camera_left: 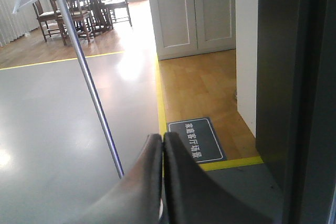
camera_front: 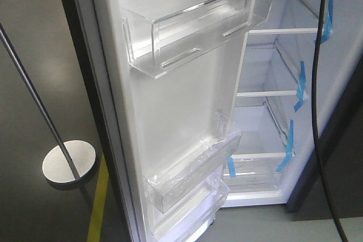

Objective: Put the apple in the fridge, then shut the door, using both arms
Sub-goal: 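Lower the apple into the upper clear door bin and open the right gripper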

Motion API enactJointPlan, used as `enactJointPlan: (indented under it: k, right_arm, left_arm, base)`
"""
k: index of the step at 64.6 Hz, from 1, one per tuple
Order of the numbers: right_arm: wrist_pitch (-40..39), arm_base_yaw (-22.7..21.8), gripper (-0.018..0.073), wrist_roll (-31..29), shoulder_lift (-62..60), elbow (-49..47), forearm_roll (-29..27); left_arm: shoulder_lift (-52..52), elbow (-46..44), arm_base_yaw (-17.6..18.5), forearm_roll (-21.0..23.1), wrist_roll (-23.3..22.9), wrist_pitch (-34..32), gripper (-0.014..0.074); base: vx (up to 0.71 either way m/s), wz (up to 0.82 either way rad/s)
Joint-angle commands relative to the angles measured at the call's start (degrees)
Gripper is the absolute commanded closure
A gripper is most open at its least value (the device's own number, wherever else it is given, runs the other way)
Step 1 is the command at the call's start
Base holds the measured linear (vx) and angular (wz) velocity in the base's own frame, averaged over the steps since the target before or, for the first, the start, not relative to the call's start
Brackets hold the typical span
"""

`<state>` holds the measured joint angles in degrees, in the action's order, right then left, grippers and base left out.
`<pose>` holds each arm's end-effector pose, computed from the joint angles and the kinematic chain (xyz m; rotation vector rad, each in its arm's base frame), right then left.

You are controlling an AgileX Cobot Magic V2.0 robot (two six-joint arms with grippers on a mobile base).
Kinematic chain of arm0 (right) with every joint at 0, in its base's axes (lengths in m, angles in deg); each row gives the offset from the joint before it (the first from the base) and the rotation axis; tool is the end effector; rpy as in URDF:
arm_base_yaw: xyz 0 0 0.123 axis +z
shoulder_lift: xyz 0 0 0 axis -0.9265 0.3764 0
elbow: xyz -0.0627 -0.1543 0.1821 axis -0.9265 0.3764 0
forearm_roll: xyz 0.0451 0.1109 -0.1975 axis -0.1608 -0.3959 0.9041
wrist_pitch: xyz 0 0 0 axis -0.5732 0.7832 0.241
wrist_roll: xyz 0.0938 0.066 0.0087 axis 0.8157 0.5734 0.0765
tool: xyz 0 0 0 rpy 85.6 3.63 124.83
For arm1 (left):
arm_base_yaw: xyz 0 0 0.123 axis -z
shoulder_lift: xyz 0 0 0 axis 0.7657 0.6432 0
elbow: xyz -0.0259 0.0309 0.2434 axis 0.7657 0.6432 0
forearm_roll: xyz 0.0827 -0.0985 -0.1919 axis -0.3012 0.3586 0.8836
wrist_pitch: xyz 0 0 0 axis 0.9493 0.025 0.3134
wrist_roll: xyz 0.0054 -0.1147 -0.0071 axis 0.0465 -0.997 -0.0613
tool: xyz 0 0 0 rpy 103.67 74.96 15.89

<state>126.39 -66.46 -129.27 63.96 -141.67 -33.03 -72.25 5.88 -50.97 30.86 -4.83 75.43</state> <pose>0.3818 0.0946 0.4085 -0.6309 1.6830 0.7468 0.0975 0.0059 0.1874 -0.0053 1.6784 0.0756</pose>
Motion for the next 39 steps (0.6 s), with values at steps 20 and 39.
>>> enactJointPlan:
  k: [20, 39]
  right_arm:
    - [-1.57, -0.21, 0.0034, 1.7, -1.15, -2.06, -3.16]
    - [-3.66, -0.21, -0.0055, 2.6, -1.15, -2.06, -3.47]
  left_arm:
    - [-0.87, -0.98, 0.39, 0.45, -0.21, -3.94, 0.0603]
    - [-0.87, -0.98, 0.39, 0.45, -0.21, -3.94, 0.0603]
  base:
    - [0.0, 0.0]
    - [0.0, 0.0]
